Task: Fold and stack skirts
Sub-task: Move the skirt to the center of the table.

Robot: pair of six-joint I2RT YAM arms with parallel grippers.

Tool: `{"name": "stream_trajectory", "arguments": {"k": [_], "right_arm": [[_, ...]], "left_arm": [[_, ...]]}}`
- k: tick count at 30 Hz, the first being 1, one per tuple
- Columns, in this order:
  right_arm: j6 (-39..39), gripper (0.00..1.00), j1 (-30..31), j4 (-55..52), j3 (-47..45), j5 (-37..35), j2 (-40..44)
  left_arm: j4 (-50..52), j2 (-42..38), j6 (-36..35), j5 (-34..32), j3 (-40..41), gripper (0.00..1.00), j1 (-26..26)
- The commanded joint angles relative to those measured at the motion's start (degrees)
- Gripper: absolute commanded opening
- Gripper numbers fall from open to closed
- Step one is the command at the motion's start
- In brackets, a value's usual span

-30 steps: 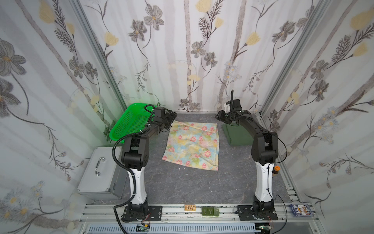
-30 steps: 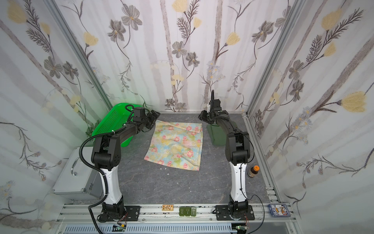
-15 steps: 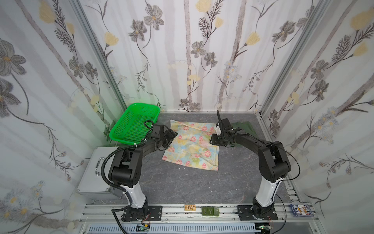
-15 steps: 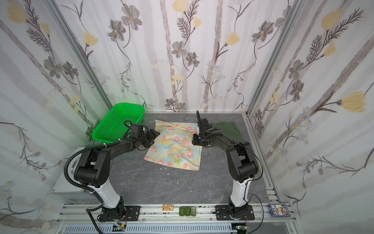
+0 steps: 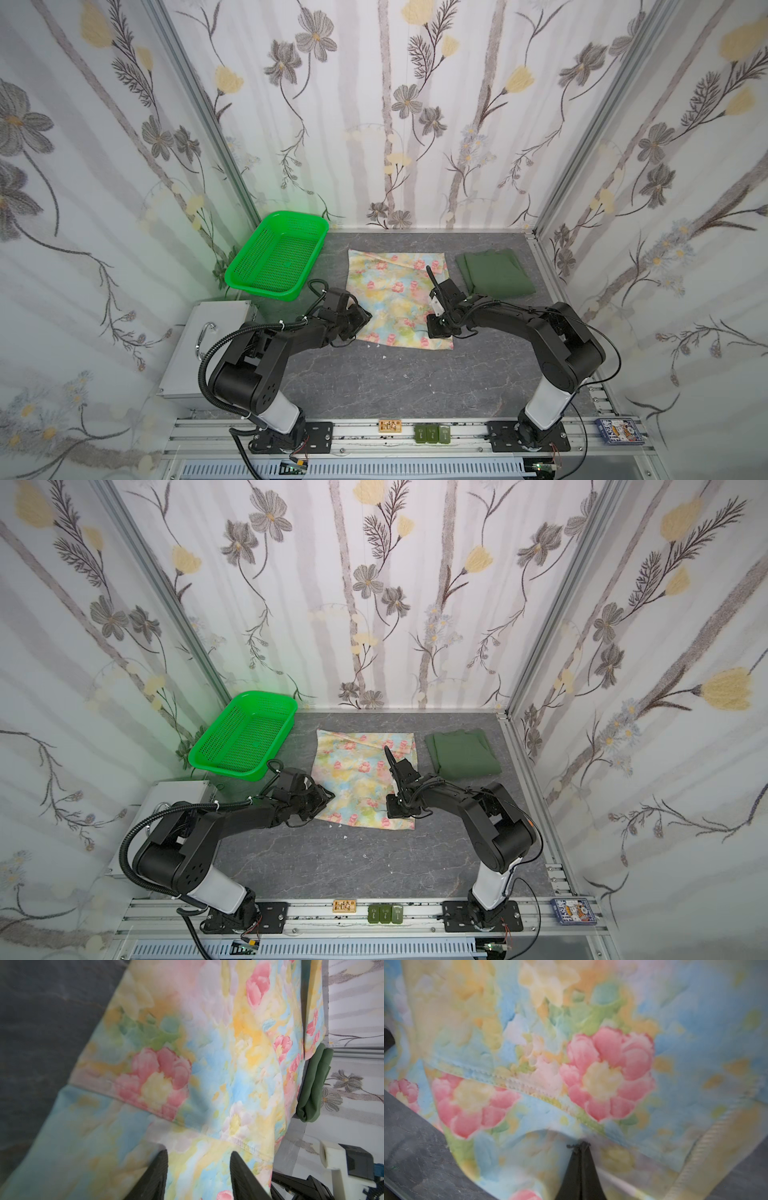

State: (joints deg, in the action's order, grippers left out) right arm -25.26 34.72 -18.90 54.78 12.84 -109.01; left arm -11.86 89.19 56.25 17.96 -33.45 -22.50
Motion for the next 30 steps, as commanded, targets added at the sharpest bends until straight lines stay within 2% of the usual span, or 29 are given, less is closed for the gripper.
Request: {"name": "stream_trajectory", "arguments": {"k": [1, 9, 14, 17, 19, 20, 23, 26, 28, 30], "right_arm": [[-1.7, 0.01, 1.2, 1.6, -3.2, 0.8, 1.0], [-5.9, 0.00, 5.3, 1.1, -14.3, 0.8, 8.4], [-6.7, 0.00, 5.5, -5.0, -19.1, -2.6, 15.7], [-6.1, 0.00, 5.4, -9.3, -17.2, -4.6, 19.5], [-5.4, 0.04, 5.0, -11.7, -13.4, -6.1, 20.6], [-4.9, 0.09, 4.6, -12.7, -10.2, -6.8, 20.9], [-2.7, 0.29, 2.2, -13.3, -1.9, -8.3, 19.3], [0.1, 0.48, -2.5, -11.6, 5.4, -6.2, 13.9], [1.2, 0.52, -5.8, -9.3, 8.5, -5.5, 10.3], [2.0, 0.55, -8.7, -6.7, 11.5, -4.6, 6.2]], "left_arm": [[5.0, -2.3, 3.1, -2.0, 3.9, 0.52, -2.0], [7.1, -13.9, 11.6, -3.8, 12.4, 0.53, -9.7], [21.7, -25.1, 9.9, -9.1, 11.1, 0.55, -10.7], [27.9, -28.4, 7.8, -11.0, 7.1, 0.56, -10.4], [29.5, -27.9, 6.6, -10.9, 3.0, 0.58, -10.5], [29.8, -27.0, 5.6, -11.0, 0.3, 0.60, -10.5], [30.1, -22.2, 1.1, -13.2, -8.6, 0.66, -9.7], [30.0, -13.3, -4.1, -14.1, -17.6, 0.72, -6.9], [30.0, -7.7, -7.1, -15.7, -22.4, 0.80, -5.1], [29.4, -2.7, -9.4, -17.2, -26.3, 0.85, -3.4]]}}
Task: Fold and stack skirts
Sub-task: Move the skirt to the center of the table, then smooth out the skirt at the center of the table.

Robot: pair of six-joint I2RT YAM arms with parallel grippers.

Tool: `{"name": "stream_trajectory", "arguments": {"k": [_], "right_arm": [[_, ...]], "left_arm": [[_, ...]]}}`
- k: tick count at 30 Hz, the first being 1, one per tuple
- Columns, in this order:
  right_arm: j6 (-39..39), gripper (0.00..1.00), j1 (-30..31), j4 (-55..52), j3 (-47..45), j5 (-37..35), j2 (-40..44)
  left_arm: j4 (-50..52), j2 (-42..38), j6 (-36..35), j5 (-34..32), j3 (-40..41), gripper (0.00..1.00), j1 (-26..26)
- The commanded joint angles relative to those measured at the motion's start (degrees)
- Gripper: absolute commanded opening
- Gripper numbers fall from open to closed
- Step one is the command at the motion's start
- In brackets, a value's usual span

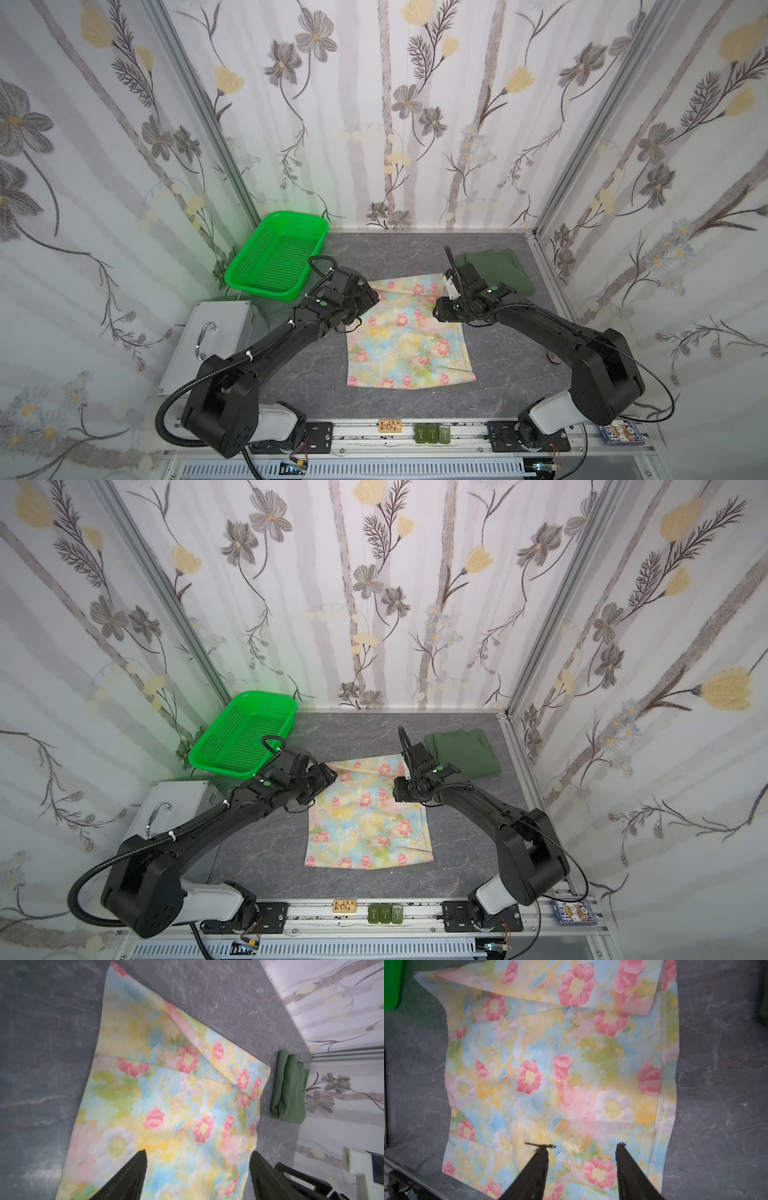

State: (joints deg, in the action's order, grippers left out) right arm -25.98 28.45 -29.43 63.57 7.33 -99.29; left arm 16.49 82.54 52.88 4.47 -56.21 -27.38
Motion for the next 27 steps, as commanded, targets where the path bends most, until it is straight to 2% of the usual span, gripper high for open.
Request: {"name": "stream_trajectory", "arguments": {"k": [1, 6, 12, 21, 27], "right_arm": [[2.8, 0.56, -4.0, 5.3, 4.3, 1.4, -6.0], [2.9, 0.55, -8.4, 8.3, 11.8, 1.8, -16.7], [3.6, 0.54, -9.6, 9.1, 18.5, 2.9, -24.2], [3.5, 0.46, -10.2, 9.8, 22.4, 6.3, -29.0], [3.5, 0.47, -10.2, 10.1, 21.6, 7.5, -29.8]], "left_arm": [[0.4, 6.2, -7.0, -3.8, -5.1, 0.86, 2.4], [-3.1, 15.7, -10.1, 0.0, -11.3, 0.85, 5.8], [-4.4, 21.1, -12.0, 1.5, -14.0, 0.83, 6.6], [-6.2, 24.9, -12.0, 3.2, -15.3, 0.82, 8.3], [-7.3, 25.7, -12.1, 3.9, -15.3, 0.82, 9.4]]}}
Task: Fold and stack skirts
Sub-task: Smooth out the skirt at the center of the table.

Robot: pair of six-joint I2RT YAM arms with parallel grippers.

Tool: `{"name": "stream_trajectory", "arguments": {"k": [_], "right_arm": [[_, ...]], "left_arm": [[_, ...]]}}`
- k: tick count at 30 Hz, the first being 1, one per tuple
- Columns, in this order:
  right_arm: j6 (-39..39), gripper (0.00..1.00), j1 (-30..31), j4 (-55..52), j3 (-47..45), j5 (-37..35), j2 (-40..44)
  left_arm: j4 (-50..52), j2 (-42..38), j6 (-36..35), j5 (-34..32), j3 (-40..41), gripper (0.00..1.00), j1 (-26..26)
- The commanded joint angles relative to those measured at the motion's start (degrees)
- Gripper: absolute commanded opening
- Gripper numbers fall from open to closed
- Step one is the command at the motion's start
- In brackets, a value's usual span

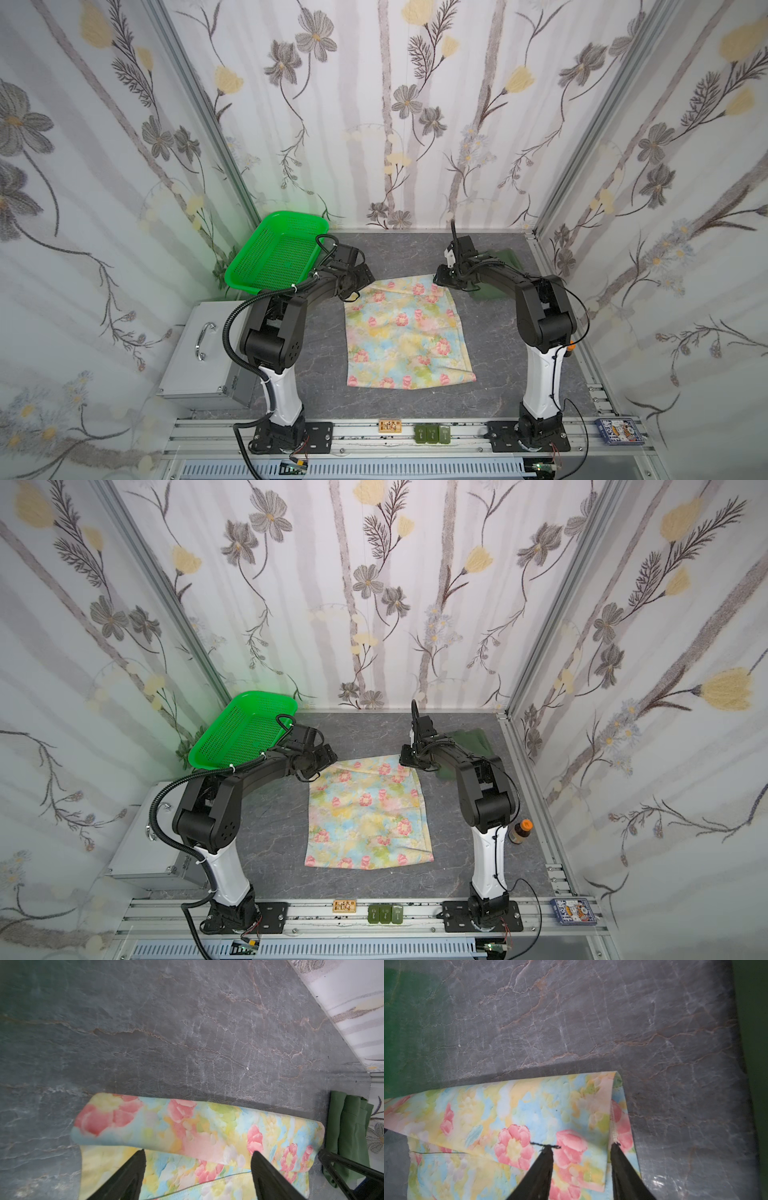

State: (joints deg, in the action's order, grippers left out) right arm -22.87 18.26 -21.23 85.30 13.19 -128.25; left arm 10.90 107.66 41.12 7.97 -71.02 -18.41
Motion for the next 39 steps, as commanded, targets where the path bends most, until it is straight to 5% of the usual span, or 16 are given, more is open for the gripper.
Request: {"name": "stream_trajectory", "arguments": {"k": [1, 11, 20, 24, 34, 39], "right_arm": [[0.4, 0.47, 0.0, 2.0, -0.1, 1.8, -1.0], [0.0, 0.51, 0.0, 2.7, -1.3, 2.2, -1.4], [-2.9, 0.12, -0.7, 7.0, -1.6, 10.6, 0.5], [-5.6, 0.05, -2.3, 10.2, -1.3, 14.8, 0.5], [-12.2, 0.41, -4.6, 14.8, 6.7, 19.5, -3.8], [-13.2, 0.45, -4.8, 14.9, 9.4, 19.8, -5.0]], "left_arm": [[-1.9, 0.7, -0.3, 0.5, -0.5, 0.81, 0.6], [-3.4, 2.1, 0.0, 1.9, -0.4, 0.80, 2.0], [-4.1, 3.3, -0.1, 2.2, -0.1, 0.80, 2.5], [-4.4, 3.6, -0.2, 2.4, 0.0, 0.80, 2.8], [-5.4, 1.6, -0.4, 2.6, 0.2, 0.82, 3.8], [-5.7, 1.0, -0.4, 2.7, 0.5, 0.82, 4.2]]}}
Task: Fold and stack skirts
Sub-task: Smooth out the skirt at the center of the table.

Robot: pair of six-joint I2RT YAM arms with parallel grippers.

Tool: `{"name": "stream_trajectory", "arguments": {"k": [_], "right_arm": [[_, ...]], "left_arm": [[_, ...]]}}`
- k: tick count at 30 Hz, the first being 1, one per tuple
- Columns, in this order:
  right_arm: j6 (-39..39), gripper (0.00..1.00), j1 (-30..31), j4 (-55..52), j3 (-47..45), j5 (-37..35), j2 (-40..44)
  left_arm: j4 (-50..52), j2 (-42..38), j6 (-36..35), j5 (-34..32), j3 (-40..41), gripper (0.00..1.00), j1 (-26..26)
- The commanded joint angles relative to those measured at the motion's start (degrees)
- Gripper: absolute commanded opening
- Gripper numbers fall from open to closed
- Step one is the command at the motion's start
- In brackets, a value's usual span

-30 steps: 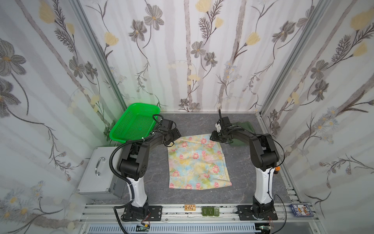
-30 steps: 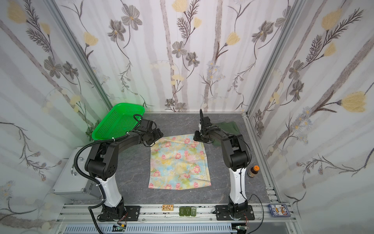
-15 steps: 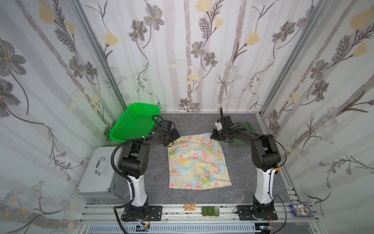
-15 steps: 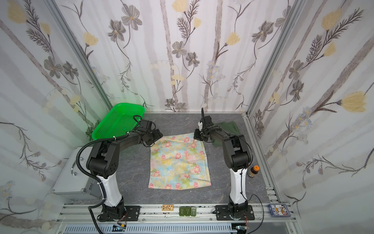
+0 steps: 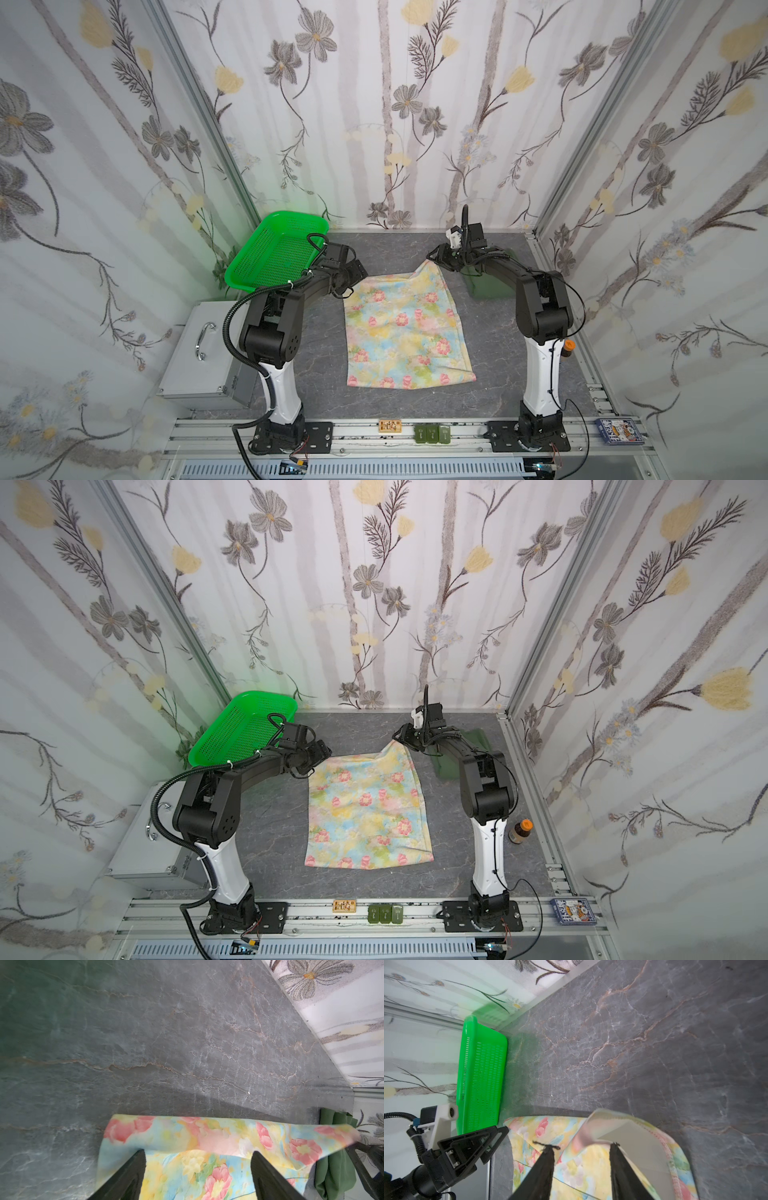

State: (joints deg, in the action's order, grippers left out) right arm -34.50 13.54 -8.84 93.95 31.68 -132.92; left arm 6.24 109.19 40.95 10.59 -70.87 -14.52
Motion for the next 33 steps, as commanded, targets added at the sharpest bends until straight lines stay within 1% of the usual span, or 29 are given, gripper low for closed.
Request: {"name": "stream_trajectory", "arguments": {"k": [1, 4, 9, 13, 15, 18, 21, 26, 30, 33], "right_arm": [[-1.2, 0.46, -0.1, 1.6, 0.5, 0.8, 0.1], [2.2, 0.46, 0.1, -2.0, -2.4, -3.6, 3.1], [6.9, 0.44, 0.5, -6.4, -14.9, -13.4, 12.7], [8.7, 0.40, 2.2, -7.9, -25.1, -17.1, 18.5], [9.1, 0.39, 3.4, -8.7, -28.6, -19.1, 20.1], [9.1, 0.40, 4.4, -8.4, -33.0, -19.5, 22.0], [9.0, 0.40, 4.7, -7.7, -35.4, -19.6, 23.2], [9.1, 0.38, 4.9, -6.9, -36.4, -19.1, 22.3], [9.2, 0.33, 5.3, -6.4, -36.3, -18.8, 21.9], [9.1, 0.34, 5.7, -6.3, -36.0, -19.2, 22.3]], "left_arm": [[-1.1, -0.7, -0.3, 0.1, 0.3, 0.82, 0.4], [-1.1, -1.5, -0.7, 0.0, 0.6, 0.83, 0.9], [-1.0, -3.9, -1.4, 2.1, 1.0, 0.83, 1.4], [-1.0, -5.7, -1.0, 4.3, 3.3, 0.83, 1.4], [-1.0, -6.7, -0.5, 4.9, 4.8, 0.83, 1.4], [-1.0, -8.3, 0.1, 4.9, 6.8, 0.84, 1.3], [-1.0, -9.5, 0.2, 4.7, 8.0, 0.84, 1.3], [-1.0, -10.4, 0.6, 4.6, 8.8, 0.84, 1.3], [-1.0, -10.7, 0.6, 4.3, 9.3, 0.84, 1.4], [-1.1, -10.7, 0.6, 4.1, 9.5, 0.84, 1.3]]}}
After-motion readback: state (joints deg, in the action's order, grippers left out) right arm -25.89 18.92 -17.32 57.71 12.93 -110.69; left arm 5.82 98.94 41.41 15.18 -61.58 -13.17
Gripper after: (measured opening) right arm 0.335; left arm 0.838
